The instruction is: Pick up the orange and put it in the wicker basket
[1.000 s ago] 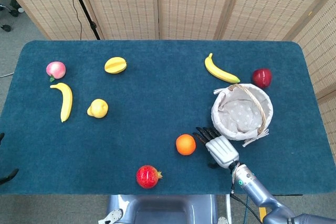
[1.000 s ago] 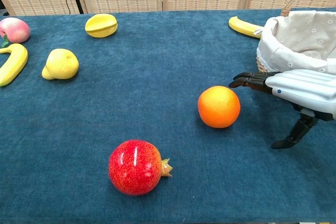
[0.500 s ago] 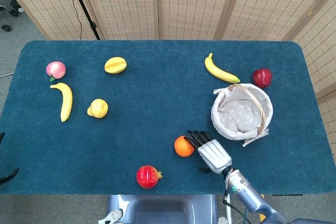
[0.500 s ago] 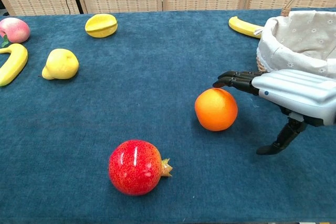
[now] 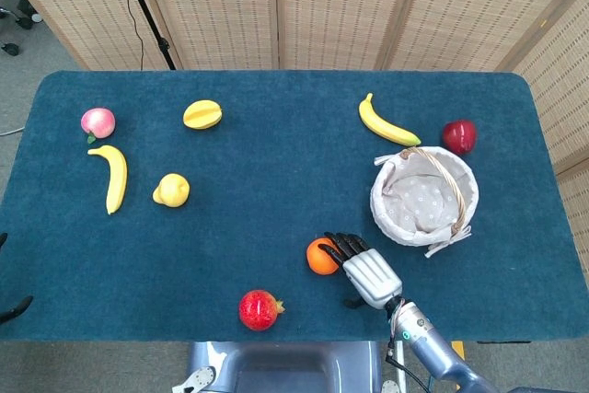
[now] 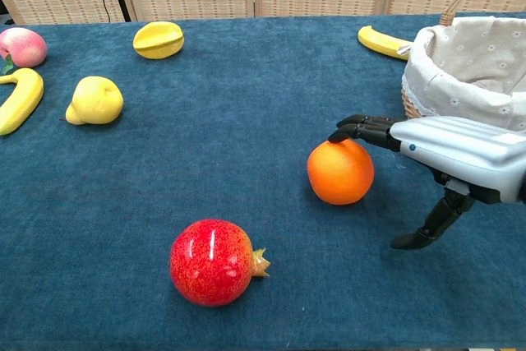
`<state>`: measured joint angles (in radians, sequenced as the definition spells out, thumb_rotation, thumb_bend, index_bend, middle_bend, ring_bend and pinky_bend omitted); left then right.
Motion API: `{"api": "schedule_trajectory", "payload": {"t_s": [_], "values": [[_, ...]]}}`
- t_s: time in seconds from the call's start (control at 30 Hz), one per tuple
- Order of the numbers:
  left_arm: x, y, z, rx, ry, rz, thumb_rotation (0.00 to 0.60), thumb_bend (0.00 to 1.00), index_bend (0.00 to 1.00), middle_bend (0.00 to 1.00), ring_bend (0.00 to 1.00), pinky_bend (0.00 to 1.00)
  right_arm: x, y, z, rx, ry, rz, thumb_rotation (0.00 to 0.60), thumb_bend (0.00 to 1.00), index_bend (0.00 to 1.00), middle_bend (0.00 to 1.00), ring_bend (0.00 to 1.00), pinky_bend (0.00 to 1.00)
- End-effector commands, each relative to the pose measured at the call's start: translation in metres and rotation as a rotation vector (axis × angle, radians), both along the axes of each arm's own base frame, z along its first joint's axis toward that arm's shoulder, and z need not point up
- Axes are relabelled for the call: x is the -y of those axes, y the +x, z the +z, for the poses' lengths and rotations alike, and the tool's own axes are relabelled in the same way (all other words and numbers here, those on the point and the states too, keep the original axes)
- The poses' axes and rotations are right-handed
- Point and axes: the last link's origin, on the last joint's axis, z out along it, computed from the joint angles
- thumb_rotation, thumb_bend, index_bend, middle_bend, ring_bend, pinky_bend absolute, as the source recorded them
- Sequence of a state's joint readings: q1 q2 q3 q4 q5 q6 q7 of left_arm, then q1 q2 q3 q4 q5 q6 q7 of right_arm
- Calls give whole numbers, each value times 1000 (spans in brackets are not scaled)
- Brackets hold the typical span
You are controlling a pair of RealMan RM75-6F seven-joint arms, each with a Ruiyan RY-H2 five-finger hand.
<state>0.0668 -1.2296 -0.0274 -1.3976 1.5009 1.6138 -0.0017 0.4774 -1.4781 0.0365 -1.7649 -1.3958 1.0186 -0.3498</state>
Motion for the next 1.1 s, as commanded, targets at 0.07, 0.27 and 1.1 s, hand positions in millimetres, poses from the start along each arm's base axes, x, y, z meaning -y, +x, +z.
{"api": "schedule_trajectory", "payload": {"t_s": [0.07,0.27,1.1], "values": [[0,0,0,-2,-1,1,600,0,0,0,0,0,3,-3,-3,2,7,-6,600,50,106,20,32,90],[-1,-1,-1,-3,-3,6,600,0,0,0,0,0,13,-4,-14,7,30,-20,600,50,104,20,32,90],[-2,-4,1,7,2,13,600,0,0,0,0,0,30,15,-33,74,-77,13,600,270,750,566,618,673]]}}
